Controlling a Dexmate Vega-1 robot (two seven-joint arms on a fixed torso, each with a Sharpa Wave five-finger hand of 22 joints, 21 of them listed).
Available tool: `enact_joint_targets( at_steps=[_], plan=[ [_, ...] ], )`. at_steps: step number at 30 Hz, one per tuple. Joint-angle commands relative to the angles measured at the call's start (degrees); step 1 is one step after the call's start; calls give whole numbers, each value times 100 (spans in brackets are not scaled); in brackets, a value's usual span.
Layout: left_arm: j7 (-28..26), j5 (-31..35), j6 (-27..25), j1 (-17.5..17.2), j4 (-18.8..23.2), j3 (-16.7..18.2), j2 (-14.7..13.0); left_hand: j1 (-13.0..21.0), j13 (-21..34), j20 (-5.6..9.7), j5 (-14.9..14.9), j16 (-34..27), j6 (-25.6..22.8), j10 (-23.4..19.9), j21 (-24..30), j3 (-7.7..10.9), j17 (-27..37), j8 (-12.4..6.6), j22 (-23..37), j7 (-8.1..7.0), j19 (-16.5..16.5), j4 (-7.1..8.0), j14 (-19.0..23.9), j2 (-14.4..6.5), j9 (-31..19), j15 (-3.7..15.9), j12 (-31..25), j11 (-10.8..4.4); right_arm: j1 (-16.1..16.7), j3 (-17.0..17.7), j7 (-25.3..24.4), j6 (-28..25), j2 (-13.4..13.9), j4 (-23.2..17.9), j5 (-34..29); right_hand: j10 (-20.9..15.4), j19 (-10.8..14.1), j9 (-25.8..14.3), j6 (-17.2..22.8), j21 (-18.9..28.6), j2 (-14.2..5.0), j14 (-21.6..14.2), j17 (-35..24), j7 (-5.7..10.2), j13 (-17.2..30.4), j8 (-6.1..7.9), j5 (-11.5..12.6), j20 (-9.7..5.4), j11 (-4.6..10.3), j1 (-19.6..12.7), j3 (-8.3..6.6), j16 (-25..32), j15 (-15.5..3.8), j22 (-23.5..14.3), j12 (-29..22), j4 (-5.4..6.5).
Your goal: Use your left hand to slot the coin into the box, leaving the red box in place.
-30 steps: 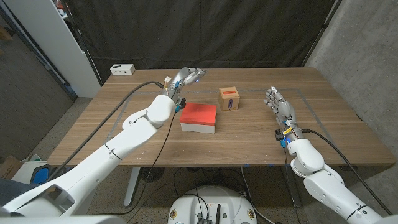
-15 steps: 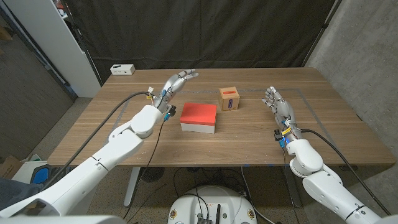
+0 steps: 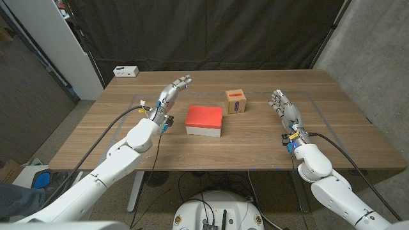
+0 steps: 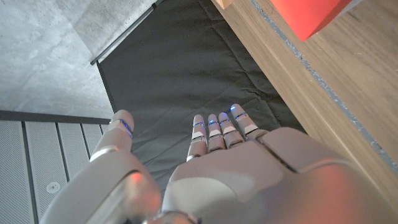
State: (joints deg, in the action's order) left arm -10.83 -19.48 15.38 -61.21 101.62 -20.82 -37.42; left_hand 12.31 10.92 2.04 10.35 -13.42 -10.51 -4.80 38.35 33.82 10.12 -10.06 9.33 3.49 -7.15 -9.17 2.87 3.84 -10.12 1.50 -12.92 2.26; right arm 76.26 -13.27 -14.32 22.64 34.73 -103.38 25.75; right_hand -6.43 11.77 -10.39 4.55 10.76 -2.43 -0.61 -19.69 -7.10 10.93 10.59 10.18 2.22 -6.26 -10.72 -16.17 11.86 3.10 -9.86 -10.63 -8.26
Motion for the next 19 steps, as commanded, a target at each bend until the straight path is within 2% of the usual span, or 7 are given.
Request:
enact_joint_targets(
  at_steps=[1,3,7,19],
  plan=[
    [28,-401,249,-187,-292,122,163,-30,3,378,-8,17,-35,-94,-64,-33,13,-45,17,101,-24,10,77,-42,-20,-135,10,119,-44,-16,70,3,8,188,66,-167,144,-18,146,69,72,-168,-7,-189,-5,80,-2,-56,71,-14,26,84,-64,-12,-80,-14],
    [49,-417,219,-177,-299,107,161,-35,3,339,-9,12,-37,-113,-82,-43,12,-49,17,165,31,11,132,-48,-20,-196,11,174,-39,-7,60,-13,10,200,87,-195,207,-18,177,90,76,-223,-4,-186,-7,90,-1,-75,77,-14,28,105,-75,-12,-87,-14],
    [78,-406,232,-144,-348,70,179,-42,3,331,-10,11,-41,-143,-99,-53,12,-53,18,200,89,12,179,-50,-20,-230,8,239,-50,-10,72,-45,29,229,108,-219,227,-17,179,93,78,-230,0,-167,-9,87,-1,-93,96,-15,29,107,-79,-11,-92,-14],
    [118,-445,207,-76,-415,5,228,-47,3,307,-8,17,-134,-226,-153,-63,13,-86,20,210,155,12,253,-66,-19,-223,-6,212,-165,-108,61,-45,-55,332,128,-203,165,-18,170,63,68,-193,6,-163,-11,79,-1,-68,84,-20,25,90,-57,-11,-78,-13]
  ],
)
